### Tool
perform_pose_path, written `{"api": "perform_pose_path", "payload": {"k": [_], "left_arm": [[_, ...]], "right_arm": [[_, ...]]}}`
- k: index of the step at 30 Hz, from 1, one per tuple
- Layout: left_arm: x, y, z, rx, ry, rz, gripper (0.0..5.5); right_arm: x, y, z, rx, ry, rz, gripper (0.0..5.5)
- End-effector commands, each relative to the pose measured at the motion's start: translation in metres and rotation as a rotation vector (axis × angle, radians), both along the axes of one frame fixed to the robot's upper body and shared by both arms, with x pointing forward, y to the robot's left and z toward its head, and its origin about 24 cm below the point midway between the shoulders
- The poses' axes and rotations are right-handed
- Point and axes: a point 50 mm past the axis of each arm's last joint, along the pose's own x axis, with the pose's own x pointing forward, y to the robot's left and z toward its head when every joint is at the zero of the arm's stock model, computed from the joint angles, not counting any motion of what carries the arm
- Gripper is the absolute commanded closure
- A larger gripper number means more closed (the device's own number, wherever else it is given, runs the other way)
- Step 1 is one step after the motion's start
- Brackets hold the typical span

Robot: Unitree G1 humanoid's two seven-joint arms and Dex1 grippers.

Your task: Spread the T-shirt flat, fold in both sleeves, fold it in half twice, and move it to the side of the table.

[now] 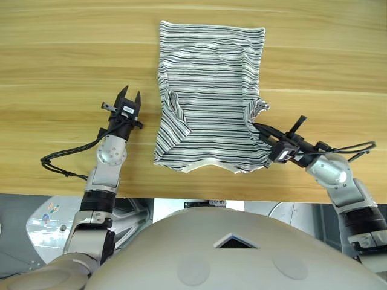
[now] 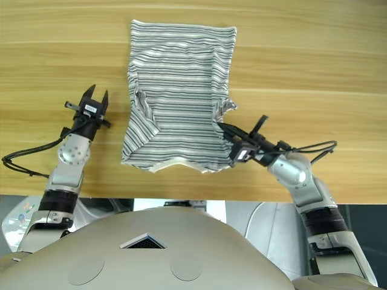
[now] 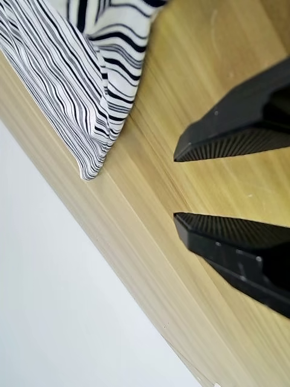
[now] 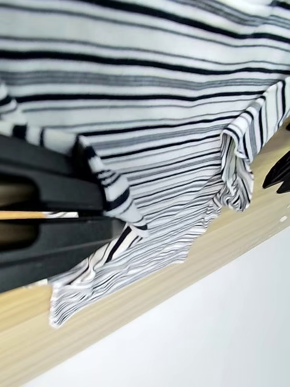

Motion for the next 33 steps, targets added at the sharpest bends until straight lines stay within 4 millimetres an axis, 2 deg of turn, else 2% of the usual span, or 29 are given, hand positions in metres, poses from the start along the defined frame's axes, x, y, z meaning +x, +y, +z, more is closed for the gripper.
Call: {"api": "perform_pose_path", "payload": {"k": [1, 3, 8, 13, 17, 24, 26, 28, 30, 33], "left_arm": [[0.001, -0.003, -0.001, 0.007, 0.000, -0.006, 3.91], [0.001, -0.003, -0.002, 0.006, 0.002, -0.008, 3.91], [0.002, -0.007, -0.004, -0.003, 0.006, -0.017, 3.91], [0.004, -0.007, -0.005, -0.002, 0.012, -0.021, 3.91], [0.006, -0.009, -0.006, -0.006, 0.013, -0.025, 3.91], [0.006, -0.012, -0.008, -0.014, 0.015, -0.024, 3.91], [0.007, -0.012, -0.008, -0.014, 0.015, -0.023, 3.91], [0.007, -0.012, -0.008, -0.014, 0.013, -0.023, 3.91], [0.007, -0.012, -0.007, -0.017, 0.010, -0.020, 3.91], [0.008, -0.013, -0.007, -0.021, 0.007, -0.020, 3.91]], "right_arm": [[0.013, 0.001, -0.003, -0.015, -0.010, -0.026, 5.49], [0.016, -0.004, -0.004, -0.022, -0.014, -0.048, 5.49], [0.013, 0.014, -0.014, -0.030, 0.019, 0.036, 5.49], [0.017, 0.026, -0.018, -0.021, 0.009, 0.074, 4.56], [0.007, 0.044, -0.017, 0.016, 0.011, 0.164, 3.78], [0.013, 0.042, -0.022, -0.004, 0.016, 0.133, 3.78], [0.019, 0.037, -0.005, 0.065, -0.033, 0.098, 3.78], [0.024, 0.024, 0.023, 0.195, -0.089, 0.038, 3.78], [0.025, -0.001, 0.051, 0.356, -0.126, -0.056, 3.78], [0.018, -0.033, 0.065, 0.443, -0.127, -0.144, 3.78]]}}
